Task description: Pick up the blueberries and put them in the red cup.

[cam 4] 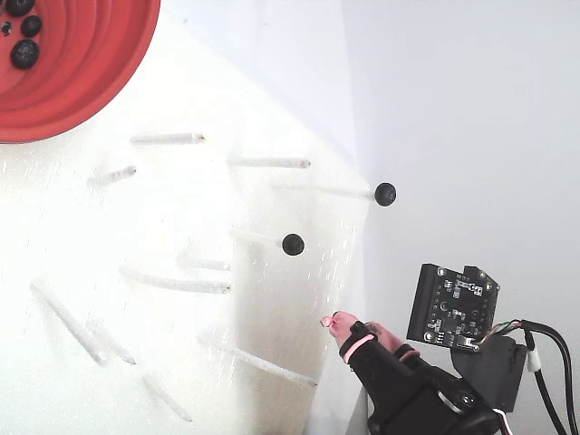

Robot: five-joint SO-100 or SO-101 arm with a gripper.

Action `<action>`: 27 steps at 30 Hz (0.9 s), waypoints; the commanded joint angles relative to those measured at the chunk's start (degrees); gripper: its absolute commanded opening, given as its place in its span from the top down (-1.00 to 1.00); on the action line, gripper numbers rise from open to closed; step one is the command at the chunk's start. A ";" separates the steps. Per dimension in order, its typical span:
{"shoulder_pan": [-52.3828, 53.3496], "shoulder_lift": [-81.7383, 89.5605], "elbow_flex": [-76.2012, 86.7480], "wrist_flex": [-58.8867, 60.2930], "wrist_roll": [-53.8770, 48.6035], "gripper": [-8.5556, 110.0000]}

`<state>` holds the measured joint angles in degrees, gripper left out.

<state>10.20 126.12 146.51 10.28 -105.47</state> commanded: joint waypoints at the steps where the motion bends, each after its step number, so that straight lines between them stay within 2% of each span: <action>1: 0.53 -2.46 -5.98 -3.69 0.53 0.58; 27: 1.23 -20.92 -14.33 -15.82 2.37 0.56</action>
<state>10.72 107.31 137.90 -2.11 -103.62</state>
